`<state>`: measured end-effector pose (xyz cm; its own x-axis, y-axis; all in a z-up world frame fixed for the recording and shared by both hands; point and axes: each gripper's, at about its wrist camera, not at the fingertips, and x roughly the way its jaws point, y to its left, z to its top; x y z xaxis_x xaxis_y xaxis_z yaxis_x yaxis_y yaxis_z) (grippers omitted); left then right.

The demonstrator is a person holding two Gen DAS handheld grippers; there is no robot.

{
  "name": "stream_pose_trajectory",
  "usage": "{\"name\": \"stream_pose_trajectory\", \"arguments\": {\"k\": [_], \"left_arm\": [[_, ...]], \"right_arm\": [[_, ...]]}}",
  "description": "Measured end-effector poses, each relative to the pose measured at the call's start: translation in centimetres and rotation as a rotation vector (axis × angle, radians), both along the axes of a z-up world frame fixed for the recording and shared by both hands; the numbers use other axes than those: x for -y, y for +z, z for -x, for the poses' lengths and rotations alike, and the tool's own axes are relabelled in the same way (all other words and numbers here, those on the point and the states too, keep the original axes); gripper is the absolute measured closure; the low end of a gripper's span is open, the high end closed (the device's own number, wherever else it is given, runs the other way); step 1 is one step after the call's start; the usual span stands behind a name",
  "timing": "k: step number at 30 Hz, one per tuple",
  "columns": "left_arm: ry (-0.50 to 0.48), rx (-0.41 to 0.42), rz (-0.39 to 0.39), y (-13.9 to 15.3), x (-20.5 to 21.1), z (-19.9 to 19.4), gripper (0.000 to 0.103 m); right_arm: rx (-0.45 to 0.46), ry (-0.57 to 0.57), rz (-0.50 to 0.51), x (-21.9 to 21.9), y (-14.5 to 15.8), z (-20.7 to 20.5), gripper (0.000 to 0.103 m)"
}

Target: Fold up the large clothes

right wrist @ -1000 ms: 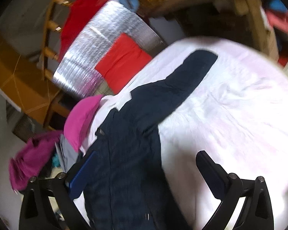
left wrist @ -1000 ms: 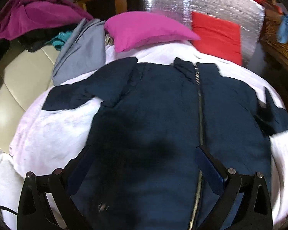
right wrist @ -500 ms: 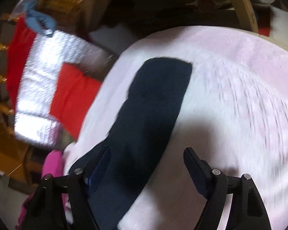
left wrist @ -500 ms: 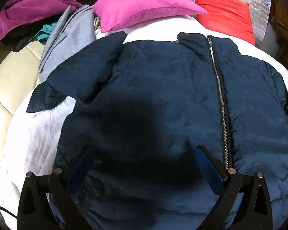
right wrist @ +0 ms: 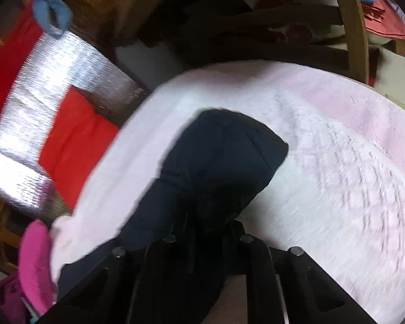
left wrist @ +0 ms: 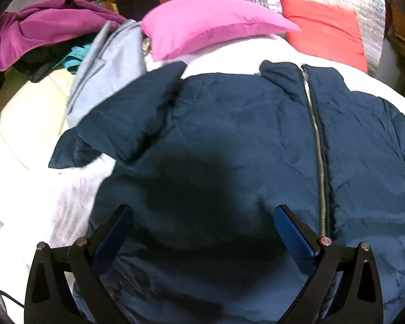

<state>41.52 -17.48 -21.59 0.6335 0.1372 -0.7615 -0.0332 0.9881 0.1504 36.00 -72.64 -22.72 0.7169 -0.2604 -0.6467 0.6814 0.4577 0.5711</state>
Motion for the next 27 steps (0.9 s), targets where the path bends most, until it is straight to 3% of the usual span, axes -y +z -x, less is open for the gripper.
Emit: {"name": "stream_pose_trajectory", "arguments": {"k": [5, 9, 13, 17, 20, 25, 27], "left_arm": [[0.051, 0.033, 0.036, 1.2, -1.8, -0.1, 0.0], [0.082, 0.071, 0.065, 2.2, -3.5, 0.6, 0.0], [0.116, 0.112, 0.069, 3.1, -5.7, 1.0, 0.0], [0.194, 0.142, 0.09, 3.7, -8.7, 1.0, 0.0], [0.274, 0.127, 0.155, 3.6, -11.3, 0.8, 0.0], [0.339, 0.126, 0.165, 3.5, -13.7, 0.3, 0.0], [0.354, 0.118, 0.184, 3.4, -14.4, 0.1, 0.0]], "right_arm": [[0.124, 0.128, 0.127, -6.1, 6.5, -0.1, 0.091], [0.228, 0.277, 0.194, -13.7, 11.6, -0.3, 0.091], [0.278, 0.421, 0.204, -21.5, 13.4, -1.2, 0.091], [0.293, 0.558, 0.17, -29.5, 12.5, -3.5, 0.091], [0.287, 0.613, 0.13, -34.1, 10.5, -4.1, 0.091], [0.253, 0.717, -0.069, -40.0, 5.6, -7.3, 0.086], [0.197, 0.755, -0.143, -41.1, 4.1, -8.3, 0.051]]}}
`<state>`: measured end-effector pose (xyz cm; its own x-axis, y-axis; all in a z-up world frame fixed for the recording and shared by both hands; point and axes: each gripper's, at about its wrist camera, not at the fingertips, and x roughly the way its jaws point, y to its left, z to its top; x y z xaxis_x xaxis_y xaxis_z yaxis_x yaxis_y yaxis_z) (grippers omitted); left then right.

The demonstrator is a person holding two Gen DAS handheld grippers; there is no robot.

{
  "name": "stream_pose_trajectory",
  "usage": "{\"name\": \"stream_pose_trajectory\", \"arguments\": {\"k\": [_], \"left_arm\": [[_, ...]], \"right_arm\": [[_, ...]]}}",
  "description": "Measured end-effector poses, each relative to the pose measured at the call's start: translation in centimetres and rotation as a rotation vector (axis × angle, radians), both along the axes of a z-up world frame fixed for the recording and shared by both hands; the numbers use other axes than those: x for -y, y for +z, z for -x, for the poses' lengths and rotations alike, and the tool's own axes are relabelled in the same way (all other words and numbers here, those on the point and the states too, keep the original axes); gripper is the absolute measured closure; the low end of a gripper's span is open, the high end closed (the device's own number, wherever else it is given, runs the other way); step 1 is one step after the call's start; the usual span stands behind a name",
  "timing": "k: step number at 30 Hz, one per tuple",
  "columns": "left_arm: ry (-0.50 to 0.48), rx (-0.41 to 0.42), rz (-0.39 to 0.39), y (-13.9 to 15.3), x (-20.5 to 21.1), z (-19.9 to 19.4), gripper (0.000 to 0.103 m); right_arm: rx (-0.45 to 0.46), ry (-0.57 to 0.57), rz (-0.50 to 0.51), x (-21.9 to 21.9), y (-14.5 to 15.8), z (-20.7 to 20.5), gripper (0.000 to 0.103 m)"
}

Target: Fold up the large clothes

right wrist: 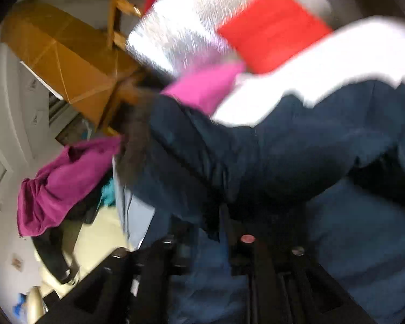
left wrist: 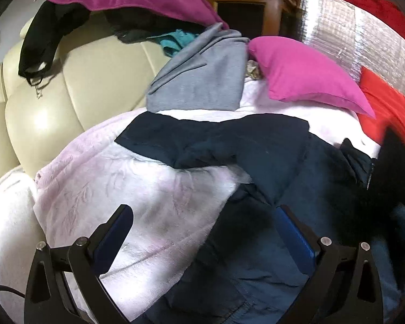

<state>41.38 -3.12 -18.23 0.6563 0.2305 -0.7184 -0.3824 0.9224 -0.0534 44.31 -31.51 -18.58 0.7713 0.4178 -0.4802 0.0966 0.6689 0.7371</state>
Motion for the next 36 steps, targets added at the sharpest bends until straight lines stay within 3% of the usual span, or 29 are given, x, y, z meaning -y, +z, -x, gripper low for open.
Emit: {"name": "stream_pose_trajectory", "arguments": {"k": [1, 2, 7, 10, 14, 16, 18, 21, 23, 26, 29, 31, 33, 34, 36], "left_arm": [[0.001, -0.003, 0.014, -0.1, -0.3, 0.1, 0.0], [0.0, -0.007, 0.023, -0.2, -0.5, 0.0, 0.0], [-0.033, -0.022, 0.092, -0.4, -1.5, -0.4, 0.0], [-0.067, -0.041, 0.151, -0.8, -2.2, -0.5, 0.0], [-0.063, -0.006, 0.178, -0.7, -2.7, 0.2, 0.0], [-0.074, 0.027, 0.17, -0.2, -2.2, 0.4, 0.0], [-0.094, 0.052, 0.085, 0.3, -1.0, 0.4, 0.0], [-0.115, 0.046, -0.001, 0.3, -0.1, -0.2, 0.0], [-0.12, 0.061, -0.003, 0.2, 0.4, -0.6, 0.0], [-0.144, 0.079, -0.041, 0.1, 1.4, -1.0, 0.0], [-0.146, 0.084, -0.084, 0.2, 2.1, -1.7, 0.0], [-0.12, 0.083, -0.082, 0.1, 1.8, -2.1, 0.0], [-0.09, 0.07, -0.091, -0.1, 1.2, -2.7, 0.0], [-0.078, 0.061, -0.094, -0.3, 0.9, -2.9, 0.0], [-0.046, 0.032, -0.071, -0.7, -0.2, -3.4, 0.0]], "right_arm": [[-0.035, 0.015, -0.017, -0.4, -0.6, 0.0, 0.019], [-0.044, 0.018, -0.024, -0.6, -0.8, 0.7, 0.012], [-0.015, -0.03, 0.019, 1.8, 1.3, 4.6, 0.012], [0.016, -0.158, 0.024, 4.9, 3.7, 8.2, 0.012], [0.03, -0.312, 0.05, 8.8, 4.1, 12.4, 0.012], [0.031, -0.376, 0.078, 11.2, 3.7, 13.9, 0.012], [0.025, -0.433, 0.082, 13.7, 2.4, 14.7, 0.013], [-0.006, -0.485, 0.086, 16.9, 0.6, 14.3, 0.014], [-0.054, -0.511, 0.083, 19.5, -1.1, 13.3, 0.017], [-0.106, -0.477, 0.0, 21.9, -2.5, 11.1, 0.019], [-0.174, -0.413, 0.107, 22.6, -3.2, 8.0, 0.023], [-0.209, -0.393, 0.124, 23.2, -4.0, 7.0, 0.024], [-0.252, -0.356, 0.105, 23.6, -5.4, 6.1, 0.035], [-0.271, -0.354, 0.128, 23.5, -5.7, 5.8, 0.049], [-0.26, -0.342, 0.171, 22.7, -5.4, 5.8, 0.059]]}}
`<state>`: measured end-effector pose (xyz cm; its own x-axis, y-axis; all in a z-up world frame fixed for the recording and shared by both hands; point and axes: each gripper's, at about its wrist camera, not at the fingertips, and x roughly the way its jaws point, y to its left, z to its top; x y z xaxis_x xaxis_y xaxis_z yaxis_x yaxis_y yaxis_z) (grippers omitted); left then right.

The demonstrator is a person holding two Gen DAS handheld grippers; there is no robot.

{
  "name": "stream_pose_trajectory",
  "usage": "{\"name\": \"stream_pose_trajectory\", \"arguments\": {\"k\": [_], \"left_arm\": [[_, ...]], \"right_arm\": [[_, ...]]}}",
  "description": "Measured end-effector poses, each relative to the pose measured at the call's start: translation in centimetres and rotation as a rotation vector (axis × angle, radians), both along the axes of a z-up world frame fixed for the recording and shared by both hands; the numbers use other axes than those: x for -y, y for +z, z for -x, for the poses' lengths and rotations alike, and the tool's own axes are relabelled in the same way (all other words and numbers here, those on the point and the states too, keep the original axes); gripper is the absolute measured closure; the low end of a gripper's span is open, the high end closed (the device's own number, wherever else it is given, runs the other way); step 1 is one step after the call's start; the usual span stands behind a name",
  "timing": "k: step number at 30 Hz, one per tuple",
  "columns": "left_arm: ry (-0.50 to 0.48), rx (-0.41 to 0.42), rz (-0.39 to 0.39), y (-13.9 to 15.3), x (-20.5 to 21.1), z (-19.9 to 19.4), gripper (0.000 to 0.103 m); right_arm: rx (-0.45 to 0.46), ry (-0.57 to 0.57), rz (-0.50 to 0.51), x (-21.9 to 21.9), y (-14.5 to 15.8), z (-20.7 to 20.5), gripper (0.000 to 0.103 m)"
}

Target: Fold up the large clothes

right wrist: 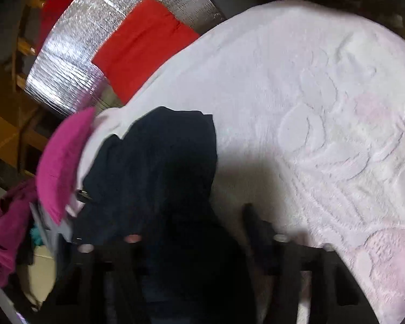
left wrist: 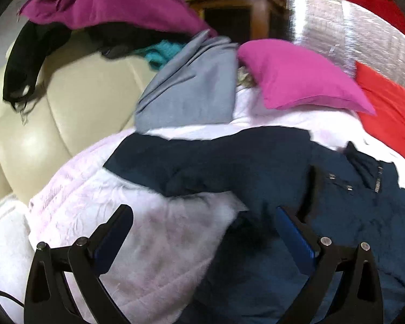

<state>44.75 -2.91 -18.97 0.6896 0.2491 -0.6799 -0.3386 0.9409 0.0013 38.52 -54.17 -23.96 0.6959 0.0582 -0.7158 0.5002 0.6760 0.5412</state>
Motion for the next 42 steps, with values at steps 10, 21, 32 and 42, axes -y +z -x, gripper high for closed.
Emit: {"name": "stream_pose_trajectory", "arguments": {"k": [10, 21, 32, 42], "left_arm": [[0.156, -0.071, 0.181, -1.8, -6.3, 0.2, 0.0], [0.258, -0.095, 0.629, -6.2, -14.0, -1.1, 0.0], [0.292, 0.046, 0.946, -9.0, -17.6, -4.3, 0.002], [0.269, 0.067, 0.898, -8.9, -18.2, -6.8, 0.083]], "right_arm": [[-0.051, -0.025, 0.166, -3.3, 2.1, 0.6, 0.015], [0.179, -0.127, 0.334, -7.3, 9.7, 6.0, 0.019], [0.174, 0.081, 0.275, -12.5, 8.1, 3.0, 0.019], [0.172, 0.056, 0.238, -11.4, 7.1, 2.8, 0.019]]}}
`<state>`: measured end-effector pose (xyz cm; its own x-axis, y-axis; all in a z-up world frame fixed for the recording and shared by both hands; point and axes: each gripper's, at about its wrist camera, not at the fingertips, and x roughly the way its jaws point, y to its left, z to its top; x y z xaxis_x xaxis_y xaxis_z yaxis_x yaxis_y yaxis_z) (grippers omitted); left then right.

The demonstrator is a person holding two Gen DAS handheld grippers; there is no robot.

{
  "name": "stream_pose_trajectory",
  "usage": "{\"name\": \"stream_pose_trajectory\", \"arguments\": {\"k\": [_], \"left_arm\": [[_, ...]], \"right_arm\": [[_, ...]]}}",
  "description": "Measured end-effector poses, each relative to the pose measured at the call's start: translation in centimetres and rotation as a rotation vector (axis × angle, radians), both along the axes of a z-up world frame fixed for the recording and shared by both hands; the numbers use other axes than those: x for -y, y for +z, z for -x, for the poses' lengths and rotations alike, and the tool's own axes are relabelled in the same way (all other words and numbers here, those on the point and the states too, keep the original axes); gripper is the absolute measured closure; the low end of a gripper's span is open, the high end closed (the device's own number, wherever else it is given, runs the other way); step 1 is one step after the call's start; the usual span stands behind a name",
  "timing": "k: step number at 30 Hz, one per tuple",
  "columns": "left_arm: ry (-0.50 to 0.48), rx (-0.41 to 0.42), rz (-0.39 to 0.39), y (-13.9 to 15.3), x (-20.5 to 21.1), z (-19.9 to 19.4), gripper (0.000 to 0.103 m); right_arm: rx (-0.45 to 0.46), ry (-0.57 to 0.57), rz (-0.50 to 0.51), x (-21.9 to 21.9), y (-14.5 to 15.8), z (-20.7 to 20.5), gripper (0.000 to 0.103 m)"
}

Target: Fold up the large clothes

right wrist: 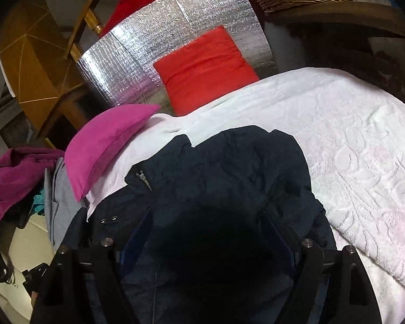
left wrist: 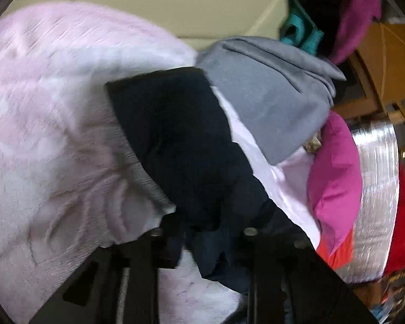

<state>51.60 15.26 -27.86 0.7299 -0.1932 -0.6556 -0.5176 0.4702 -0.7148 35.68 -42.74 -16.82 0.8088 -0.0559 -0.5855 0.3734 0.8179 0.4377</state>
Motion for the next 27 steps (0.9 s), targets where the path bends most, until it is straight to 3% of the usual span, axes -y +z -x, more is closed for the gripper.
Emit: {"name": "stream_pose_trajectory", "arguments": {"k": [5, 9, 15, 22, 27], "left_arm": [[-0.106, 0.1, -0.199, 5.6, 3.8, -0.5, 0.091], [-0.24, 0.243, -0.333, 11.1, 9.0, 0.7, 0.092], [-0.479, 0.439, -0.437, 16.5, 18.5, 4.3, 0.093], [-0.784, 0.492, -0.514, 16.0, 29.8, 7.0, 0.094], [-0.991, 0.398, -0.528, 12.2, 35.8, 7.3, 0.093]], "right_arm": [[0.011, -0.034, -0.016, 1.3, 0.2, 0.6, 0.019], [0.024, -0.067, -0.05, 2.8, 0.4, 1.3, 0.019], [0.039, -0.111, -0.061, 4.8, 0.9, 3.0, 0.019], [0.059, -0.162, -0.081, 7.6, 1.4, 5.1, 0.019], [0.065, -0.191, -0.107, 9.3, 1.1, 5.8, 0.019]]}}
